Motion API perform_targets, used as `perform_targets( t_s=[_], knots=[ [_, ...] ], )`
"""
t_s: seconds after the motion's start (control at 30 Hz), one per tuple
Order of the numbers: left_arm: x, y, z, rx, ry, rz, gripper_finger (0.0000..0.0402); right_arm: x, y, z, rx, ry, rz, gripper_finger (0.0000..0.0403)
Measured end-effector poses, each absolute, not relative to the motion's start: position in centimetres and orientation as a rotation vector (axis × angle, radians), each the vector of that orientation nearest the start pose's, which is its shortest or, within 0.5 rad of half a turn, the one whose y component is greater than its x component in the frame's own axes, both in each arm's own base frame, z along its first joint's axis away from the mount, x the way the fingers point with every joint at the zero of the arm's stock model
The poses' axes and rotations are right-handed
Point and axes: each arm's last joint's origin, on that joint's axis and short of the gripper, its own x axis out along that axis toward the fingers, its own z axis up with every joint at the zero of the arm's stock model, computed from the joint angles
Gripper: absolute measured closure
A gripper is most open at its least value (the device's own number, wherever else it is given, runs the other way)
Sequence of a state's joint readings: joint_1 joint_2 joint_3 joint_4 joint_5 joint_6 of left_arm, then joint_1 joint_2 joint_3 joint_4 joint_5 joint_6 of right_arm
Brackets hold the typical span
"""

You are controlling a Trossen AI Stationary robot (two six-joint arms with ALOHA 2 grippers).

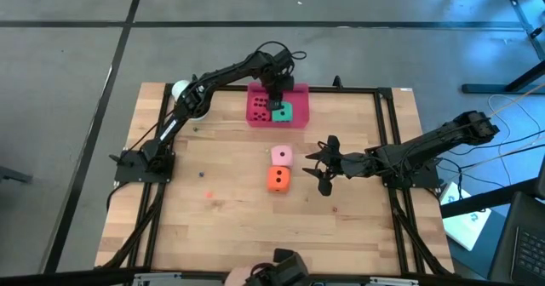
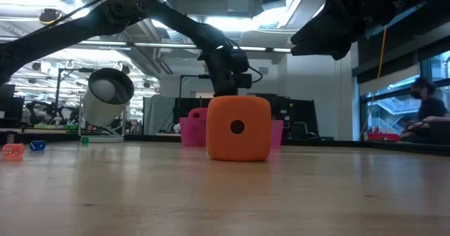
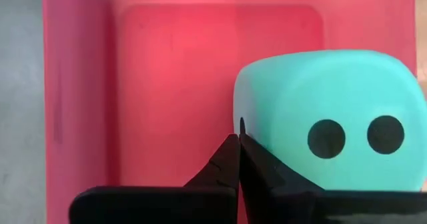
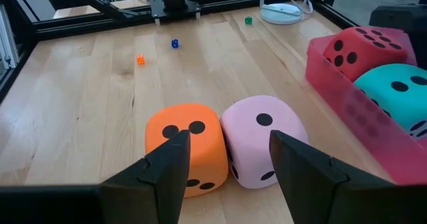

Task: Pick & Place Dice
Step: Put the light blue die into the pink bin, then put the right orange die into the pink bin

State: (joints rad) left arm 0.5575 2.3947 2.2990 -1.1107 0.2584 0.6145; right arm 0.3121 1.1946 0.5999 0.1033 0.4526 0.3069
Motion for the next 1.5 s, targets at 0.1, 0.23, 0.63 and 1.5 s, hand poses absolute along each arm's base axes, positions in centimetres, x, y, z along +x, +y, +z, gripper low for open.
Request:
perform_targets(
  t_s=[0.1, 0.23, 0.63, 1.5],
  knots=[
    [42.4, 25.6, 22.9, 0.055, 1.144, -0.093, 0.0400, 23.4, 6.2, 21.7, 0.117, 0.429, -0.206, 0.0197],
    [42.3, 25.7, 22.9, 0.063, 1.168, -0.068, 0.0401, 23.4, 6.2, 21.7, 0.117, 0.429, -0.209, 0.0197],
    [41.4, 25.5, 28.0, 0.155, 1.102, 0.078, 0.0363, 23.4, 6.2, 21.7, 0.116, 0.429, -0.209, 0.0197],
    [38.5, 5.5, 37.5, -0.488, 0.990, -0.795, 0.0228, 23.5, 6.2, 21.8, 0.119, 0.422, -0.208, 0.0197]
  ],
)
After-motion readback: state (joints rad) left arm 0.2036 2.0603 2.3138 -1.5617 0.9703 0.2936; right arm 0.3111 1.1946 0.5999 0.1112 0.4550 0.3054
